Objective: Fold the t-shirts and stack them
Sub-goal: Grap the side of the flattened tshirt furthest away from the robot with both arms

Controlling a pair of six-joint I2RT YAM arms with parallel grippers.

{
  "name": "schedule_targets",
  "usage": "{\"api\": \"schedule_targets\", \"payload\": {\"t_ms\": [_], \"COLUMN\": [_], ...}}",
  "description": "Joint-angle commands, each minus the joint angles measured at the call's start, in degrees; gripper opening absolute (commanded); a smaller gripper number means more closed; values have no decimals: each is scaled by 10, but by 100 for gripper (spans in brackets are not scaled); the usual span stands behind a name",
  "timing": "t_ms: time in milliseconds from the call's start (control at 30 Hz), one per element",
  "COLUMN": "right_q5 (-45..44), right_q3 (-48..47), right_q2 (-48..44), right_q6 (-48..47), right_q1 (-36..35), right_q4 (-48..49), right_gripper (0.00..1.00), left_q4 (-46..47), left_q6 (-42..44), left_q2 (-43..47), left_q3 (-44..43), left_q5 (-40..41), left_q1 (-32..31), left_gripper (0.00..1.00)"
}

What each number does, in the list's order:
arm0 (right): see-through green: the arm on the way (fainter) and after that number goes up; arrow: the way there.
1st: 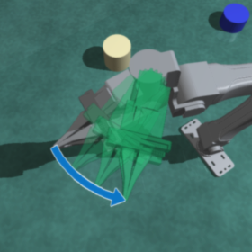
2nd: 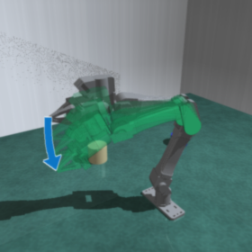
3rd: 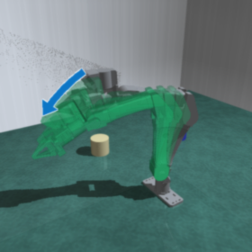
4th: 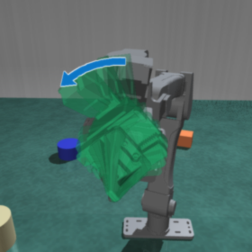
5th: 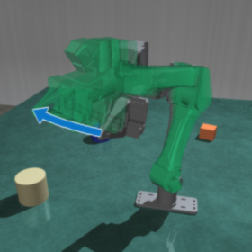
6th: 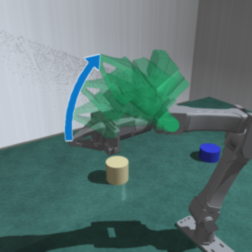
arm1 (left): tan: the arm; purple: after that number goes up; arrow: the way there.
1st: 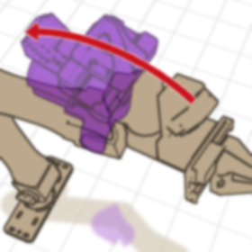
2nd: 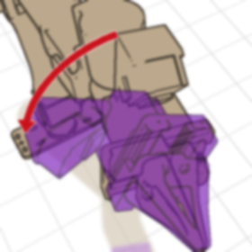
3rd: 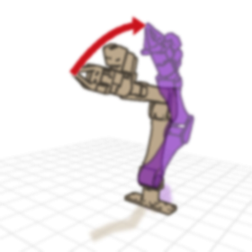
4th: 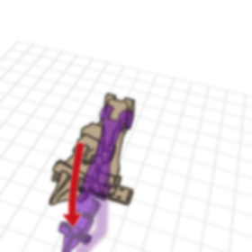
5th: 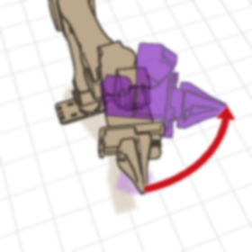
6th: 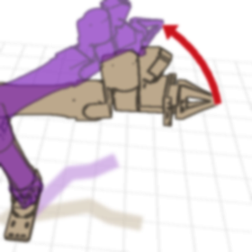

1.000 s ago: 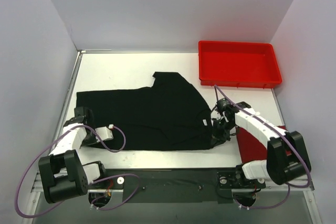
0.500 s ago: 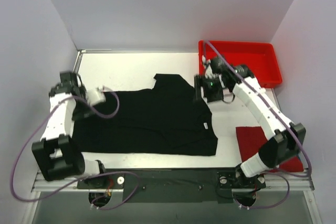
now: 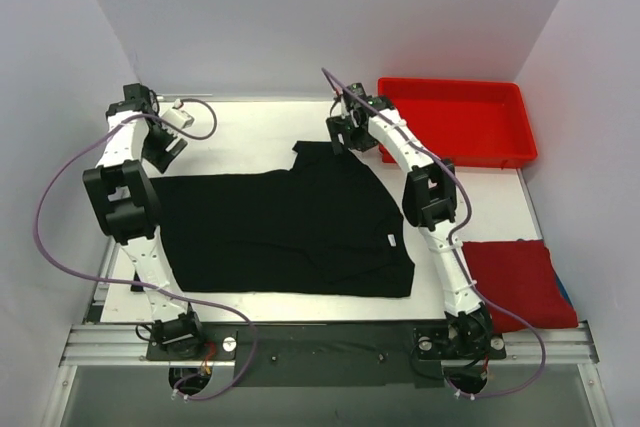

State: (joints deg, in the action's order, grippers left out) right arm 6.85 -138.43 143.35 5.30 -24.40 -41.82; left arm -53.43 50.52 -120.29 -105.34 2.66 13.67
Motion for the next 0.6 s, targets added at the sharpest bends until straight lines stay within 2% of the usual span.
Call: {"api": "schedule_targets", "payload": {"t_ms": [0,100,167,367,400,500,567], "right_q5": [-66,-58,-41,86,90,50,44], "right_q3": [-13,-74,-63,-41,-45,-31,-32], "right_q2": [32,78,77,102,107,91,86], "right_q6": [-6,-6,-4,10,12,16,14], "right_q1": [2,4,4,8,8,-1,-2], "right_q4": [58,25,14,-72,-84,-84,-82], "right_gripper": [75,76,76,63,55,50,29], "left_q4": [-40,-43,-54,-112,-135,-187,-191], "left_q6": [-44,-40,-34,27,46,85,115], "left_q2": [-52,-91,-109,-162,-167,-202,-209], "left_q3": [-117,-151,-167,-220,-237,-261,-258], "left_q5": [15,27,30,17,10,16,22], "left_q1": [6,6,7,7,11,11,13], "left_gripper": [83,84,85,88,88,89,89]}}
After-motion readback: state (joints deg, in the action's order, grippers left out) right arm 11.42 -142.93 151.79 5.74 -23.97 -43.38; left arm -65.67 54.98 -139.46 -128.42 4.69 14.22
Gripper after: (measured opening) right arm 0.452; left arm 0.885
